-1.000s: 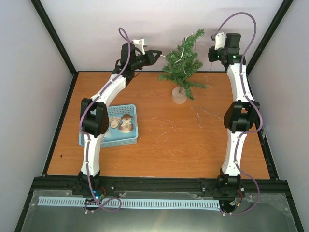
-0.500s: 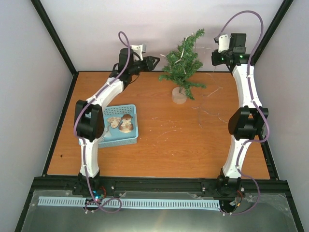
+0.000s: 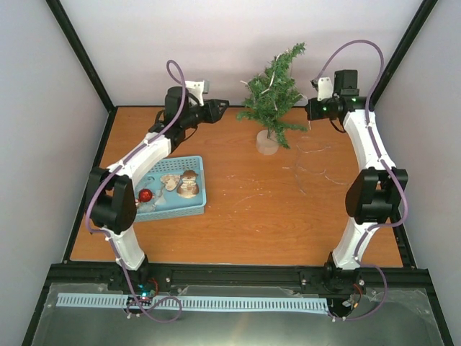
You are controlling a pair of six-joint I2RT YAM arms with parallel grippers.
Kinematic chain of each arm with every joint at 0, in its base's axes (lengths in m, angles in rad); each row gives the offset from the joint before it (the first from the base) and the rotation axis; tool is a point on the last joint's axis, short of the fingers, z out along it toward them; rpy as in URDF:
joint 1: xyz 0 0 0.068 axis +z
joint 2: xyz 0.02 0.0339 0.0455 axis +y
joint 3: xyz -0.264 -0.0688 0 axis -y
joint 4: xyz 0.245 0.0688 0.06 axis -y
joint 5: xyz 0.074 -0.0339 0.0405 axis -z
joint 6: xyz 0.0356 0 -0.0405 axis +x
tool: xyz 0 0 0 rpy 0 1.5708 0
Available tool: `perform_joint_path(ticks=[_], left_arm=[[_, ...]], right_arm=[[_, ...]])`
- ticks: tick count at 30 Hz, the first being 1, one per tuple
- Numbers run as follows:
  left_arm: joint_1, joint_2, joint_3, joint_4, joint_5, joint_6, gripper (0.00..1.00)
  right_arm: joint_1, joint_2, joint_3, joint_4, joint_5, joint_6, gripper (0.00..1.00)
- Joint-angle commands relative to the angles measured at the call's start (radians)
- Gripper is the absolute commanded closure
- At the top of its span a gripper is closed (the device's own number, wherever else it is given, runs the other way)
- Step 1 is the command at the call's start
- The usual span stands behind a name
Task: Decorate the small christmas tree
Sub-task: Wrap the decoration item around the Christmas tree.
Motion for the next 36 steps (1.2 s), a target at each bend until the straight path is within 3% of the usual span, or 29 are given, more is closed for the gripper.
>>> perform_joint_path(ticks=[1,7,14,27,32,36], left_arm=[[-0.016,-0.082,-0.055,0.014,-0.006,0.066,0.58],[-0.026,-0.164,-0.147,-0.004,0.005,0.091,0.57],[-0.066,-0.222,-0.226,0.002,0.016,0.157,0.57],[-0.123,-0.303,-0.378,0.136,0.029,0.136,0.57],[-0.127,-0.309,-0.409,0.163,0.032,0.124,0.57],[-0.129,-0.325,-0.428,0.159,0.045,0.123,0.57]], right_arm=[[0.005,-0.077,-0.048,0.096,-0.042,0.081,0.97],[0.007,-0.108,-0.104,0.159,-0.165,0.151,0.97],[0.008,-0.161,-0.193,0.244,-0.298,0.242,0.90],[0.010,-0.268,-0.449,0.493,-0.468,0.300,0.65],[0.016,-0.300,-0.571,0.663,-0.488,0.267,0.61],[0.016,-0.330,-0.580,0.608,-0.413,0.096,0.59]])
